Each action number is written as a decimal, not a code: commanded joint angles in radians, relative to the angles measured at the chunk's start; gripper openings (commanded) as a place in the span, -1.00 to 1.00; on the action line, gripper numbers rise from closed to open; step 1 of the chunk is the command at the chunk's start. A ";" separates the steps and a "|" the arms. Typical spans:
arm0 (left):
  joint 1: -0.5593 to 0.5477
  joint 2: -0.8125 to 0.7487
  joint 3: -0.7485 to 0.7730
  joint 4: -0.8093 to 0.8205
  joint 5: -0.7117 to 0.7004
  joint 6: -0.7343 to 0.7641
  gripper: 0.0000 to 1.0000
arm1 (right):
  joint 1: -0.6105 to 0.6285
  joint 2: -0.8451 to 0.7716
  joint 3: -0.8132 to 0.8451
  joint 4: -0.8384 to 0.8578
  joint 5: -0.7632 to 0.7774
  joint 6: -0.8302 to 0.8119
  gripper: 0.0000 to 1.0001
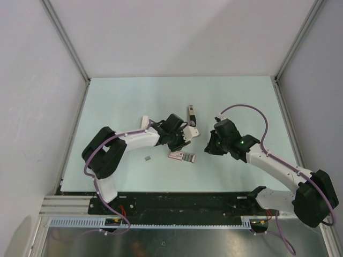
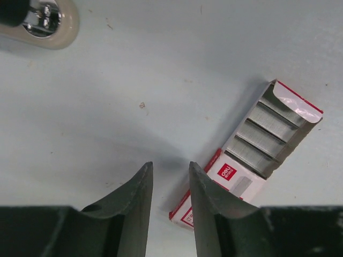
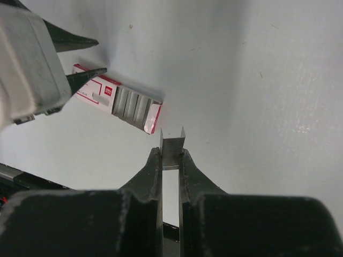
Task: Unload the staples from the stapler
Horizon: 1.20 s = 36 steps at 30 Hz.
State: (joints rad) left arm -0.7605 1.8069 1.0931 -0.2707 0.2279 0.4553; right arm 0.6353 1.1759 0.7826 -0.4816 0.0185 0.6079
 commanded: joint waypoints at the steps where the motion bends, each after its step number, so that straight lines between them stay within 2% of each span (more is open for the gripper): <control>1: -0.032 -0.015 -0.021 0.017 -0.095 0.019 -0.26 | -0.013 -0.005 0.000 0.025 -0.005 -0.006 -1.00; 6: -0.035 -0.012 -0.024 0.017 -0.130 0.009 -0.27 | -0.018 -0.018 0.000 0.028 -0.007 -0.009 -1.00; 15: -0.036 -0.058 -0.068 -0.006 -0.067 -0.004 -0.27 | -0.018 -0.021 -0.001 0.021 -0.006 -0.018 -1.00; 28: -0.032 -0.159 -0.111 -0.049 -0.002 -0.052 -0.26 | 0.061 0.093 0.006 0.054 -0.040 -0.038 -1.00; 32: 0.013 -0.183 -0.048 -0.079 0.002 -0.065 -0.13 | 0.123 0.164 0.051 0.027 -0.024 -0.054 -1.00; 36: 0.120 -0.223 0.053 -0.128 0.059 -0.102 0.07 | 0.189 0.268 0.116 -0.004 0.012 -0.070 -1.00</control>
State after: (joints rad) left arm -0.7399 1.6718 1.0306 -0.3698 0.2203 0.4015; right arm 0.7704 1.3712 0.8089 -0.4610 -0.0067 0.5690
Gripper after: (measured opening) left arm 0.497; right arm 0.090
